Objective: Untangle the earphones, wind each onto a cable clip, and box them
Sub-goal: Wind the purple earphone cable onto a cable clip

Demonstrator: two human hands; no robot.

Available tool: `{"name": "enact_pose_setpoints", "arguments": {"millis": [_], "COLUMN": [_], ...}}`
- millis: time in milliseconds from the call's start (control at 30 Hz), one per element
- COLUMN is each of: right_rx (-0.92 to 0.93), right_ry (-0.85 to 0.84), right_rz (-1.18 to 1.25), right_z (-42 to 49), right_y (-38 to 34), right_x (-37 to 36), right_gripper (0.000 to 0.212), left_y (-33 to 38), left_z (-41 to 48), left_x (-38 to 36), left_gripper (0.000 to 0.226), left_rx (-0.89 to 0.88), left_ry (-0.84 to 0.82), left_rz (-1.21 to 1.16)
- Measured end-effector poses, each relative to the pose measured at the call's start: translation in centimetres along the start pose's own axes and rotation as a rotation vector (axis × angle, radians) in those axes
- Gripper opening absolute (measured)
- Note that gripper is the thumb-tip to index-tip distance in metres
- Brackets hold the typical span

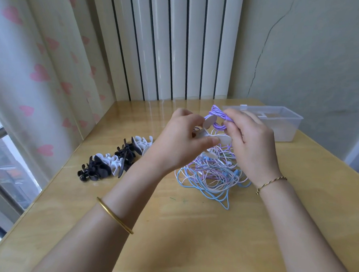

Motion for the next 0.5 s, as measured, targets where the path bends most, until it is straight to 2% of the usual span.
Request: {"name": "enact_pose_setpoints", "arguments": {"millis": [200,500], "right_rx": [-0.188,-0.317], "right_ry": [-0.077,-0.044], "right_rz": [0.273,0.310], "right_z": [0.08,-0.13], "right_y": [-0.16,-0.01], "right_x": [0.13,-0.41], "right_gripper": [0.026,0.026], "left_y": [-0.21,-0.70], "left_z": [0.53,0.95], "left_x": [0.44,0.46], "left_gripper": [0.033,0.009], "left_rx": [0.051,0.142], "left_ry": [0.000,0.024], "left_rz": [-0.015,-0.166]}}
Point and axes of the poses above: each hand's wrist, its own z-axis towards the middle knuckle, its own x-axis out of the back of the hand, y = z × x, the point moved 5 cm from there along z, towards the middle knuckle, and after that the axes turned 5 degrees about -z, right-handed, at the moved point
